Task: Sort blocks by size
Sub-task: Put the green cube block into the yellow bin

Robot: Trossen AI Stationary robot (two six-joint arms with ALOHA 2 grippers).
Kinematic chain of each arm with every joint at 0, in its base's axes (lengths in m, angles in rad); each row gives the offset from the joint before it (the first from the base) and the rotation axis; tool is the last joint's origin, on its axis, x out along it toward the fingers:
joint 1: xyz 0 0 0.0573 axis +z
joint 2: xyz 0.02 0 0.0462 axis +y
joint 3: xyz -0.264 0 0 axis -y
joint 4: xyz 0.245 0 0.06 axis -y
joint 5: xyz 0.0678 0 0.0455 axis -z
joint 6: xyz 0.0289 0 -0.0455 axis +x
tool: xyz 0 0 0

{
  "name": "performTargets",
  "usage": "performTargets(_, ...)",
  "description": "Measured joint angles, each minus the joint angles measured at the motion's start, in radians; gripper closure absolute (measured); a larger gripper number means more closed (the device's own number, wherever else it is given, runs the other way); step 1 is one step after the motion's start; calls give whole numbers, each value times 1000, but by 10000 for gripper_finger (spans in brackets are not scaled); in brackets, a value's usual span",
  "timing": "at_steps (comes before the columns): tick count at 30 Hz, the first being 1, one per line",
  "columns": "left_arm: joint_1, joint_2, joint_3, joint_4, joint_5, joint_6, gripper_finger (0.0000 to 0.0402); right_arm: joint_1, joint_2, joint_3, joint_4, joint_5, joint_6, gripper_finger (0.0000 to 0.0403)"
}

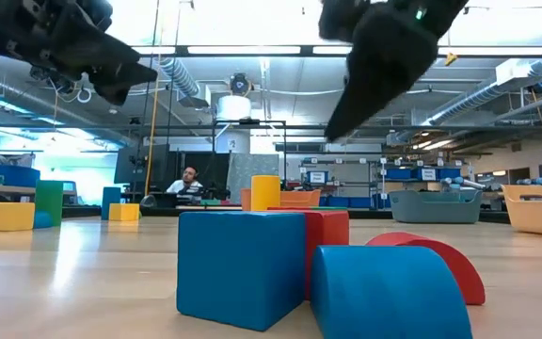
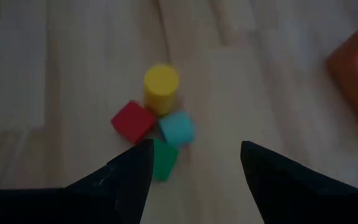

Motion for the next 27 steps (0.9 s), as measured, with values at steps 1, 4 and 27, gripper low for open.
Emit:
performTargets(1, 0, 0, 0, -11, -7, 0, 199, -1, 29, 6, -1, -10, 2, 147)
performTargets(4, 0, 0, 0, -30, -23, 12, 199, -2, 102, 9, 0, -49, 21, 143)
performTargets(27, 0, 3, 0, -54, -22, -3, 199, -70, 227, 10, 43, -160, 254, 178)
